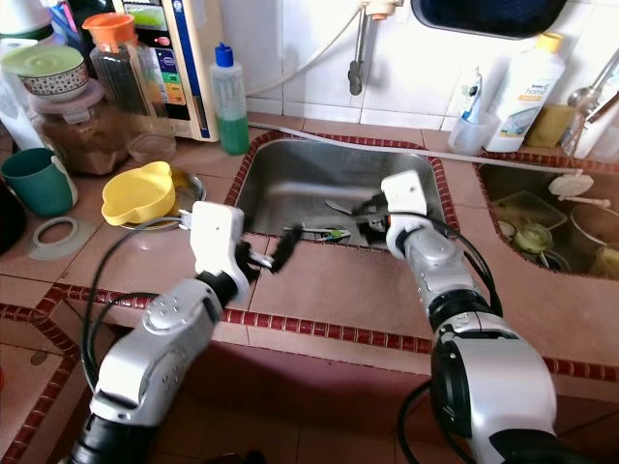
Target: Kitchen organization
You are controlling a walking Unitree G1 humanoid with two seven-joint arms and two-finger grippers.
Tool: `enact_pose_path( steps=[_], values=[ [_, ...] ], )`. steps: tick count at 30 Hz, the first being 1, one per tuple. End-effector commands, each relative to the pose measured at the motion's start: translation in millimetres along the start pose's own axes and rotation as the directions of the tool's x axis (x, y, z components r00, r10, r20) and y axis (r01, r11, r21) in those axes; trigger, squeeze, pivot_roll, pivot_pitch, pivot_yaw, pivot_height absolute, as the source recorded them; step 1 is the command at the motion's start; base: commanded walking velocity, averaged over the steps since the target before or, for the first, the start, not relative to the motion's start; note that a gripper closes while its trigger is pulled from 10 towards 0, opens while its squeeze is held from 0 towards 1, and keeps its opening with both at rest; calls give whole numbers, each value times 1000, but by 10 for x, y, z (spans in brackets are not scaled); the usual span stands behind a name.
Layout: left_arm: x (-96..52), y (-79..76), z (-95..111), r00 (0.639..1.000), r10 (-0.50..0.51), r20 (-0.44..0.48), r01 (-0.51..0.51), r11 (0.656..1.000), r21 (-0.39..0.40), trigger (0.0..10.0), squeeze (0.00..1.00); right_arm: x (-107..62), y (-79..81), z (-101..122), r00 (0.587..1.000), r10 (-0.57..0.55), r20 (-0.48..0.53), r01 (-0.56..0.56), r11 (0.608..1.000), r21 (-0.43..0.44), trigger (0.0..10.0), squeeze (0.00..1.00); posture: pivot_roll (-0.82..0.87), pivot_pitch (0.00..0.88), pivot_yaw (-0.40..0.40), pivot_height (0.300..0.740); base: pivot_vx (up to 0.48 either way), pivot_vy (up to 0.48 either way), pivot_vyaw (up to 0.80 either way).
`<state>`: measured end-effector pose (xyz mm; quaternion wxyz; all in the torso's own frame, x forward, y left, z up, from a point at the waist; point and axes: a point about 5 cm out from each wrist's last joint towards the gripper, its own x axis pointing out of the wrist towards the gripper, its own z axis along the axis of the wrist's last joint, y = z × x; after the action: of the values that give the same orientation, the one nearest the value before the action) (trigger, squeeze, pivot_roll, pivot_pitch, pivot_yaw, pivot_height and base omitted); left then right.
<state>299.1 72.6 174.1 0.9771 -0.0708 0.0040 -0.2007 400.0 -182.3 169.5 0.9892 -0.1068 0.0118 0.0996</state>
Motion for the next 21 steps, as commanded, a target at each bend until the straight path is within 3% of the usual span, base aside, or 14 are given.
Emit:
enact_pose_path(
  steps=[1, 7, 13, 19, 21],
  values=[
    [16, -4, 6, 1000, 7, 0, -7, 1000, 7, 10000, 0, 27, 1, 100, 999, -8, 41, 8, 1000, 3, 10000, 0, 78, 24, 34, 740, 0, 0, 0],
    [31, 2, 17, 1000, 10, 10, -10, 1000, 11, 10000, 0, 25, 12, 98, 999, -10, 52, 10, 1000, 0, 10000, 0, 78, 23, 34, 740, 0, 0, 0],
    [29, 39, 14, 1000, 24, 16, -24, 1000, 20, 10000, 0, 20, -139, 267, 984, -112, 136, 118, 992, -40, 10000, 0, 79, 21, 39, 740, 0, 0, 0],
    [34, 33, 21, 1000, 19, 17, -19, 1000, 23, 10000, 0, 25, -108, 193, 994, -83, 74, 90, 991, -94, 10000, 0, 83, 20, 39, 740, 0, 0, 0],
    [35, 36, 20, 1000, 18, 17, -19, 1000, 25, 10000, 0, 35, -16, 93, 1000, -4, -10, 3, 987, -161, 10000, 0, 82, 22, 37, 740, 0, 0, 0]
  ],
)
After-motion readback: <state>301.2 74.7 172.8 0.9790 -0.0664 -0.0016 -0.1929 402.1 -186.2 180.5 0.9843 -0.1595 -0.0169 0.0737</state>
